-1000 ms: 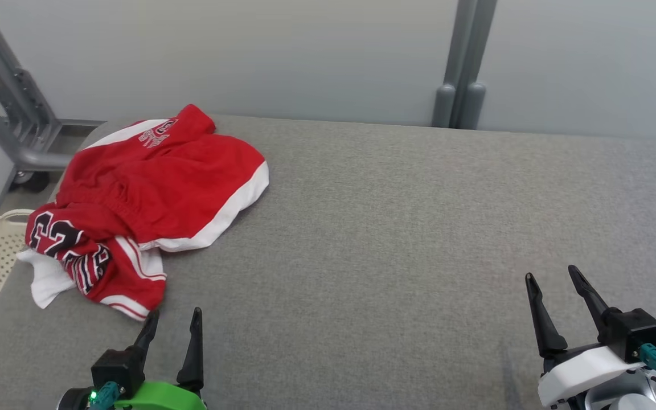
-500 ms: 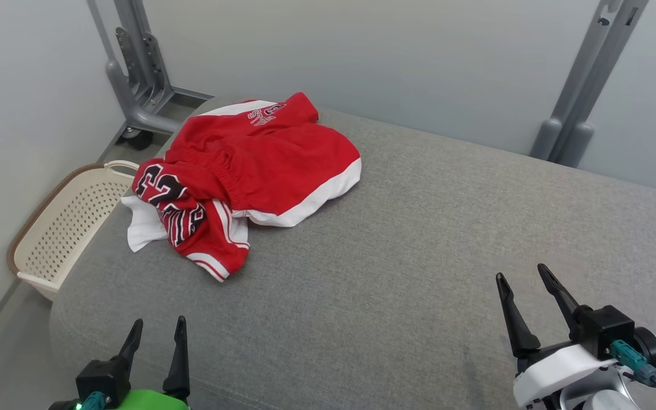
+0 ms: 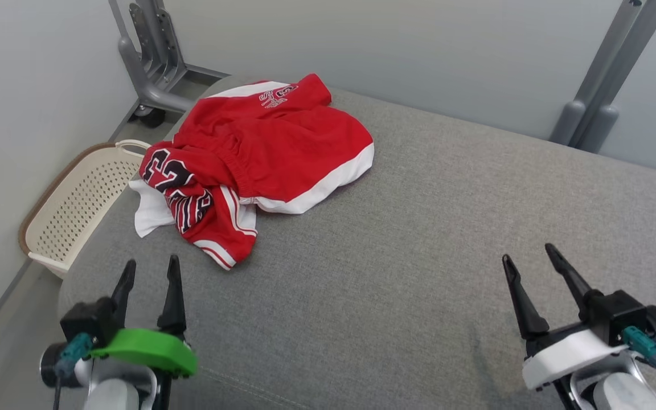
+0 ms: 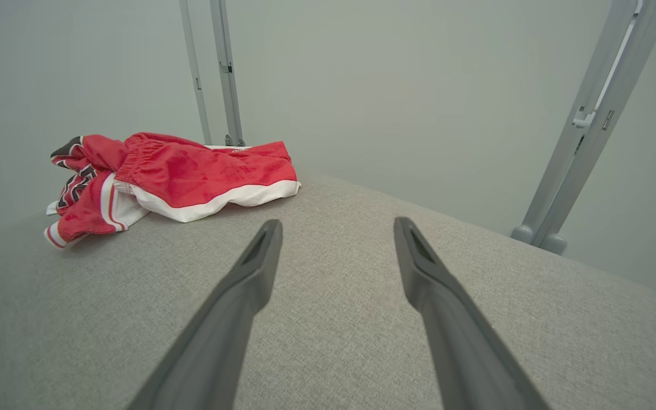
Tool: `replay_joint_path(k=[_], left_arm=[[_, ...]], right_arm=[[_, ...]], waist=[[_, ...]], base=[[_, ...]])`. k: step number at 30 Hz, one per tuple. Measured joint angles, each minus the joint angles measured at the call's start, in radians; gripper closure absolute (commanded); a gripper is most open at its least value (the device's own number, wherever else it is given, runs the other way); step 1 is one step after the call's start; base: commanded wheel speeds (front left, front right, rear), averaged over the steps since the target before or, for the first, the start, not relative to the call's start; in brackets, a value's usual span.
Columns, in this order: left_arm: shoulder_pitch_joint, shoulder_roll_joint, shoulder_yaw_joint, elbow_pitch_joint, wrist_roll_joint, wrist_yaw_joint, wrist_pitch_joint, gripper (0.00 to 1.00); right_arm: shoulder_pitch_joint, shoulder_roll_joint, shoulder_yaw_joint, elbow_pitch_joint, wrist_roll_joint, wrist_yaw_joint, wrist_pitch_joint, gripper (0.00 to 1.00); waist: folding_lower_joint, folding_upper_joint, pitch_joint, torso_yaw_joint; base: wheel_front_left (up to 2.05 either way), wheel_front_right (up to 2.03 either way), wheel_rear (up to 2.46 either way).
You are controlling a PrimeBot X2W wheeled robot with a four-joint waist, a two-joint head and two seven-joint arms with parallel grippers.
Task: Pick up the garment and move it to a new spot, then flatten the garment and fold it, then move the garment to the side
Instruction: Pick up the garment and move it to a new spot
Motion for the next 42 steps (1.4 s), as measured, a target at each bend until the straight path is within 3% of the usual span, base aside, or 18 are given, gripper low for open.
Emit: replay_joint_path(k=[9,17,22,30,31,33,35,36,37,42], left_arm=[[-0.370,-0.011,-0.019,0.192,-0.063,0.000,0.000,0.00],[-0.663,-0.016,-0.090,0.443,-0.065,0.043,0.159,0.00],[-0.748,-0.016,-0.111,0.588,-0.060,0.072,0.255,0.00],[-0.799,0.007,-0.143,0.728,-0.035,0.107,0.311,0.00],[-0.802,0.013,-0.148,0.745,-0.028,0.111,0.318,0.04],[-0.804,0.024,-0.156,0.773,-0.023,0.119,0.323,0.43],[-0.808,0.027,-0.165,0.792,-0.018,0.119,0.324,0.68],[-0.809,0.027,-0.168,0.799,-0.017,0.119,0.324,0.92],[-0.812,0.028,-0.173,0.806,-0.015,0.118,0.324,1.00],[-0.818,0.032,-0.190,0.824,-0.011,0.100,0.296,1.00]], right_arm=[[-0.101,-0.089,0.022,-0.053,0.008,0.000,0.000,0.00],[-0.152,-0.127,0.040,-0.066,0.024,0.000,0.000,0.00],[-0.174,-0.124,0.047,-0.070,0.028,0.000,0.000,0.00],[-0.189,-0.119,0.058,-0.077,0.032,0.000,0.000,0.00],[-0.190,-0.119,0.061,-0.079,0.032,0.000,0.000,0.00],[-0.192,-0.119,0.065,-0.082,0.032,0.000,0.000,0.00],[-0.193,-0.119,0.066,-0.084,0.035,0.000,0.000,0.00],[-0.193,-0.119,0.067,-0.086,0.037,0.000,0.000,0.00],[-0.194,-0.119,0.066,-0.087,0.039,0.000,0.000,0.00],[-0.194,-0.116,0.056,-0.084,0.041,0.000,0.000,0.00]], waist=[[0.0001,0.0000,0.154,-0.034],[0.0002,0.0000,0.291,-0.086],[0.0002,0.0000,0.334,-0.139],[0.0001,0.0000,0.366,-0.199],[0.0001,0.0000,0.369,-0.206],[0.0001,0.0000,0.374,-0.219],[0.0002,0.0000,0.380,-0.230],[0.0001,0.0000,0.382,-0.235],[0.0001,0.0000,0.384,-0.239],[0.0001,0.0000,0.374,-0.252]], base=[[0.00,0.00,0.00],[0.00,0.00,0.00],[0.00,0.00,0.00],[0.00,0.00,0.00],[0.00,0.00,0.00],[0.00,0.00,0.00],[0.00,0.00,0.00],[0.00,0.00,0.00],[0.00,0.00,0.00],[0.00,0.00,0.00]])
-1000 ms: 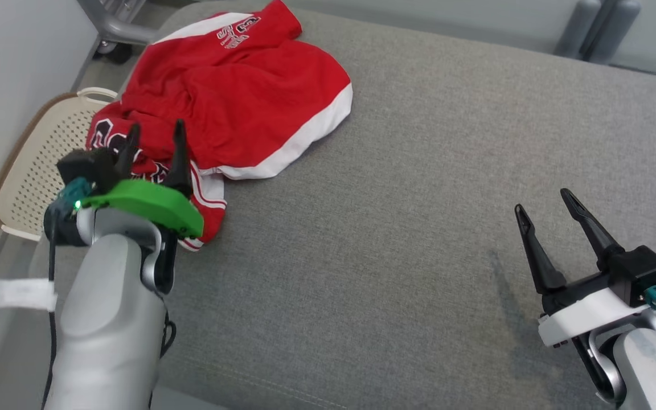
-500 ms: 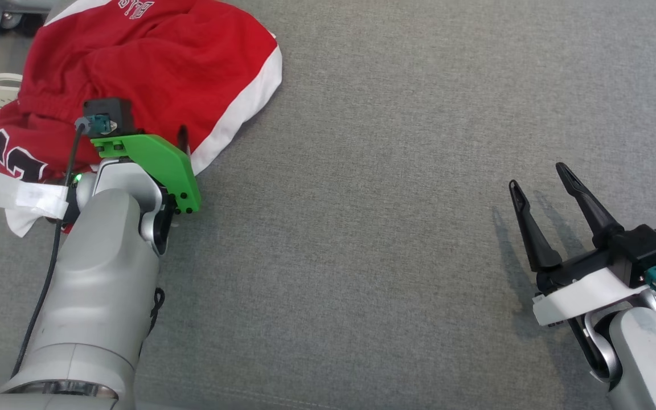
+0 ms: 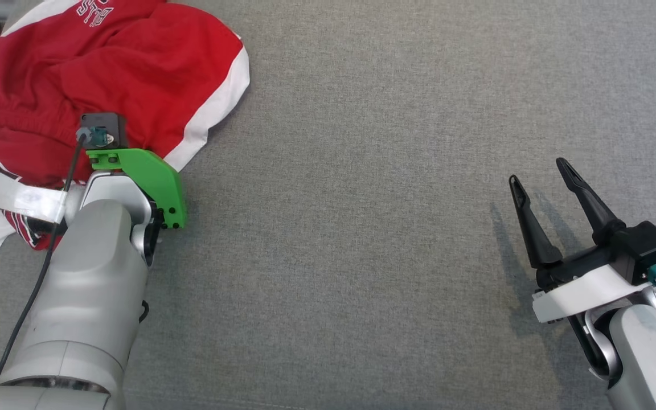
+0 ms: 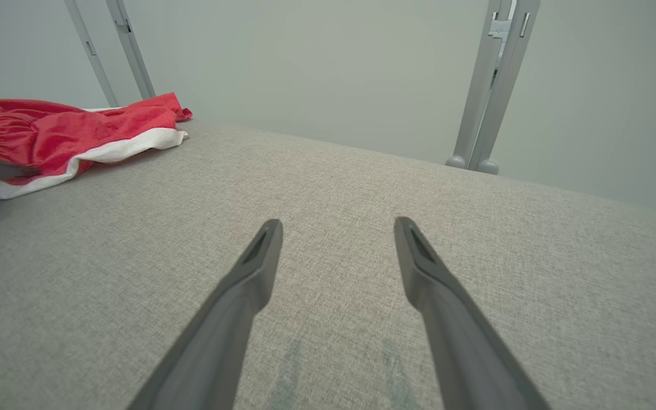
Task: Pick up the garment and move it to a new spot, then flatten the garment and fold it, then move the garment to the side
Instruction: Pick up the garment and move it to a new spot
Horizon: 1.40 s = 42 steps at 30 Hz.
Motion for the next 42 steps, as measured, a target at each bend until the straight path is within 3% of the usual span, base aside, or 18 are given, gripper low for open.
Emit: replay_joint_path(k=[11,22,35,38,42], left_arm=[[-0.108,-0.046,-0.127,-0.139,0.012,-0.081,-0.116,1.00],[-0.017,-0.049,-0.467,-0.577,-0.233,-0.096,-0.031,1.00],[0.121,-0.050,-0.641,-1.065,-0.345,-0.031,0.145,1.00],[0.144,-0.035,-0.646,-1.079,-0.346,-0.001,0.183,1.00],[0.156,0.009,-0.621,-0.993,-0.348,0.030,0.193,1.00]], right_arm=[[0.025,0.046,-0.001,0.011,0.000,0.000,0.000,0.00],[0.053,0.096,-0.010,0.030,0.003,0.000,0.000,0.00],[0.123,0.123,-0.059,0.029,0.003,0.000,0.000,0.00],[0.123,0.124,-0.053,0.025,0.003,0.000,0.000,0.00],[0.114,0.125,-0.038,0.024,0.005,0.000,0.000,0.00]], waist=[[-0.0001,0.0000,-0.070,0.025],[-0.0001,0.0000,-0.151,-0.030],[-0.0002,0.0000,-0.203,-0.142],[-0.0002,0.0000,-0.199,-0.165],[-0.0002,0.0000,-0.182,-0.191]], base=[[0.00,0.00,0.00],[0.00,0.00,0.00],[0.00,0.00,0.00],[0.00,0.00,0.00],[0.00,0.00,0.00]])
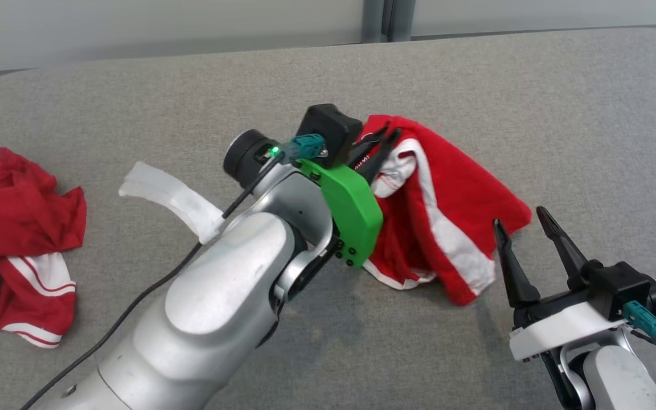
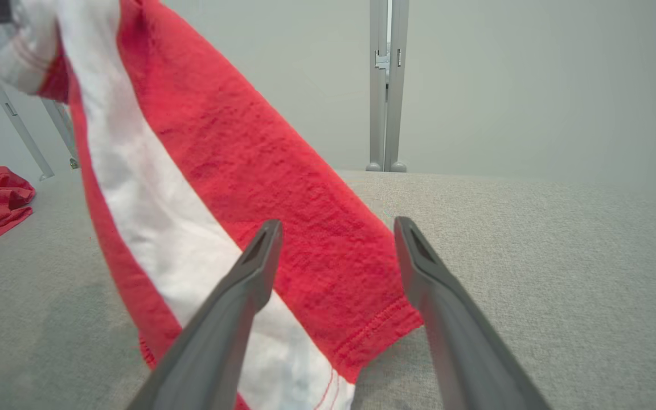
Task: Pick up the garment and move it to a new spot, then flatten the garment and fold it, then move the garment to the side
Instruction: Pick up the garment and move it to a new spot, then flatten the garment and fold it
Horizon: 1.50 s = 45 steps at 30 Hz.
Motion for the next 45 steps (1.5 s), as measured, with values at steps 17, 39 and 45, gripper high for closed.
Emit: replay_joint_path(k=[17,39,45], left_arm=[[-0.071,-0.005,0.030,0.651,-0.002,0.001,-0.065,1.00],[-0.057,-0.058,0.051,0.567,-0.178,-0.003,-0.311,0.00],[0.035,-0.042,0.053,0.446,-0.163,0.071,-0.414,0.00]], right_arm=[[-0.012,0.019,0.062,0.009,0.016,0.000,0.000,0.00],[0.029,0.051,0.142,0.154,0.138,0.000,0.000,0.00],[-0.028,0.065,0.139,0.260,0.171,0.000,0.000,0.00]], waist=[[0.0000,0.0000,0.061,-0.111],[0.0000,0.0000,0.033,-0.052],[0.0001,0.0000,0.027,-0.009]], base=[[0.00,0.00,0.00],[0.00,0.00,0.00],[0.00,0.00,0.00]])
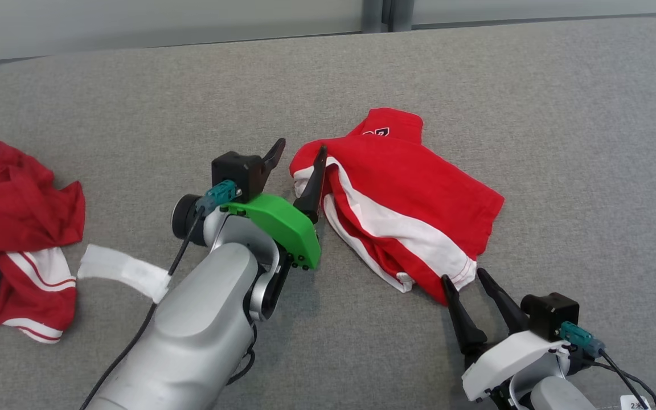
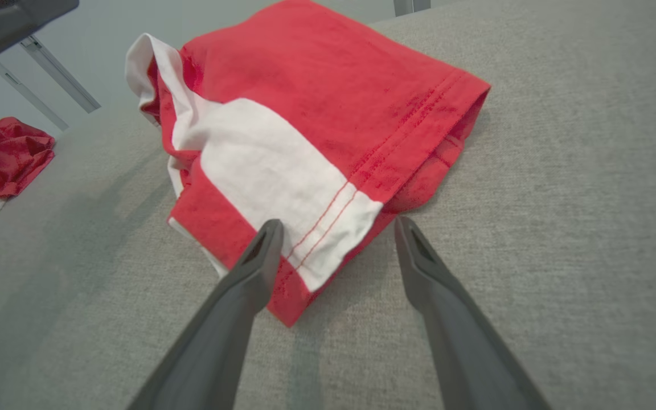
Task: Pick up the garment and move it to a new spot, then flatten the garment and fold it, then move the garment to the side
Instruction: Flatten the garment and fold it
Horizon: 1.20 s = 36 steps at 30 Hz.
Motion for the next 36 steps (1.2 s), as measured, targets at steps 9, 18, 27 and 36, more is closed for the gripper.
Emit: replay_joint_path(k=[9,18,27,36], left_arm=[[0.262,0.163,0.050,-0.288,0.037,0.163,-0.059,0.00],[0.571,0.274,0.190,-0.475,0.023,0.282,-0.072,0.00],[0.768,0.274,0.299,-0.569,0.097,0.310,-0.074,0.00],[0.791,0.252,0.314,-0.546,0.112,0.273,-0.074,0.00]], right_arm=[[-0.010,-0.010,0.031,0.080,0.041,0.000,0.000,0.52],[0.030,-0.057,-0.003,0.010,0.054,0.000,0.000,1.00],[0.035,-0.182,-0.130,-0.005,0.079,0.000,0.000,1.00],[-0.034,-0.250,-0.055,0.145,0.057,0.001,0.021,1.00]], waist=[[0.0000,0.0000,-0.027,0.067],[0.0000,0.0000,-0.066,0.068],[0.0000,0.0000,-0.086,0.043],[0.0000,0.0000,-0.111,0.055]], base=[[0.00,0.00,0.00],[0.00,0.00,0.00],[0.00,0.00,0.00],[0.00,0.00,0.00]])
